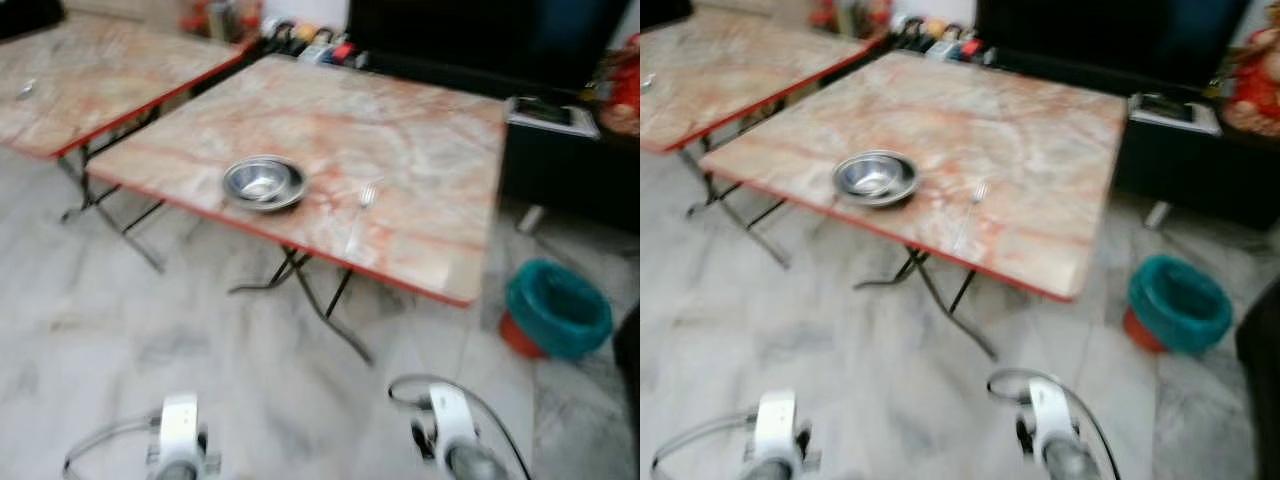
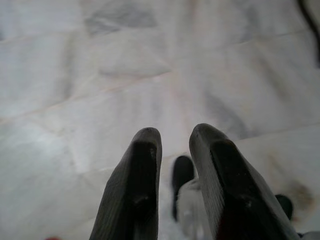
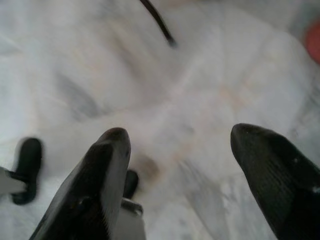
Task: Setting the table
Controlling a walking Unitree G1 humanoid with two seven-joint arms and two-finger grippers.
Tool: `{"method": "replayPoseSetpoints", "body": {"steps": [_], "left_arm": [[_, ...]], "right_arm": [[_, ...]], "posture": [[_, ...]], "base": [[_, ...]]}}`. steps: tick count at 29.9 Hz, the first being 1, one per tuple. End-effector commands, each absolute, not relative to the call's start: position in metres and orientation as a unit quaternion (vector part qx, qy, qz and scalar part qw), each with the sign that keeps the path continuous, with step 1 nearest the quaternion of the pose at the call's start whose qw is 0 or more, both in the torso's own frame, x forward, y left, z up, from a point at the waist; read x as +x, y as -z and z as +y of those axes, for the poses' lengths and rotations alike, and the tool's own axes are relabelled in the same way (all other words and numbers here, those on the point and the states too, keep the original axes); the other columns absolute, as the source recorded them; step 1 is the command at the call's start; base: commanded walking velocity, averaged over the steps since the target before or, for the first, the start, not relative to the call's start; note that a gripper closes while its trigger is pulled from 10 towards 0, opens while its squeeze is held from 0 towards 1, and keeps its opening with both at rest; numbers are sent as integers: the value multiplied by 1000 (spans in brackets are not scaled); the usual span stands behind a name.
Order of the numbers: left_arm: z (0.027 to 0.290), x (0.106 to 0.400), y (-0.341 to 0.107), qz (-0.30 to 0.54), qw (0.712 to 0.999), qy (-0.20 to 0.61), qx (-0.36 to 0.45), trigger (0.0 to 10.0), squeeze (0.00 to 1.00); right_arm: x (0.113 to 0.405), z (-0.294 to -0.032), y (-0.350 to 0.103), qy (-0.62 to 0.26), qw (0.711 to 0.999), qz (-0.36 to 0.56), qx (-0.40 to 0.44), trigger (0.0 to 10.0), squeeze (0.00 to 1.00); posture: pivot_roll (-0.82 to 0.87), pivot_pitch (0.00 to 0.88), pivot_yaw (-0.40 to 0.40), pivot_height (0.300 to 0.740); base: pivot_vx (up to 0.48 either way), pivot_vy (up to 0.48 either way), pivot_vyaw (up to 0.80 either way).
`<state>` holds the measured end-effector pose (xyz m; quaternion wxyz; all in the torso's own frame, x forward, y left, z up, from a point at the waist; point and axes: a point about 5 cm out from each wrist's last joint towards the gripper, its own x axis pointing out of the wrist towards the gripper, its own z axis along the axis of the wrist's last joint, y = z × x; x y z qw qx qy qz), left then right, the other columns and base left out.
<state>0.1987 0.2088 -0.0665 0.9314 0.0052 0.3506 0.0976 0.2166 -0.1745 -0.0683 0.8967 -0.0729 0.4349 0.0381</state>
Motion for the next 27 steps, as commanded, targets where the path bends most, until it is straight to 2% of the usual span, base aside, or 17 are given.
{"method": "replayPoseSetpoints", "body": {"steps": [1, 27], "left_arm": [[204, 197, 69, 358, 928, -100, -2, 10000, 0], [206, 191, 72, 363, 924, -116, -11, 10000, 0]], "right_arm": [[214, -183, 69, -31, 894, 440, -80, 10000, 0], [218, -180, 67, -57, 893, 434, -106, 10000, 0]], "posture": [[89, 72, -84, 740], [101, 69, -103, 740]], "base": [[0, 0, 800], [0, 0, 800]]}}
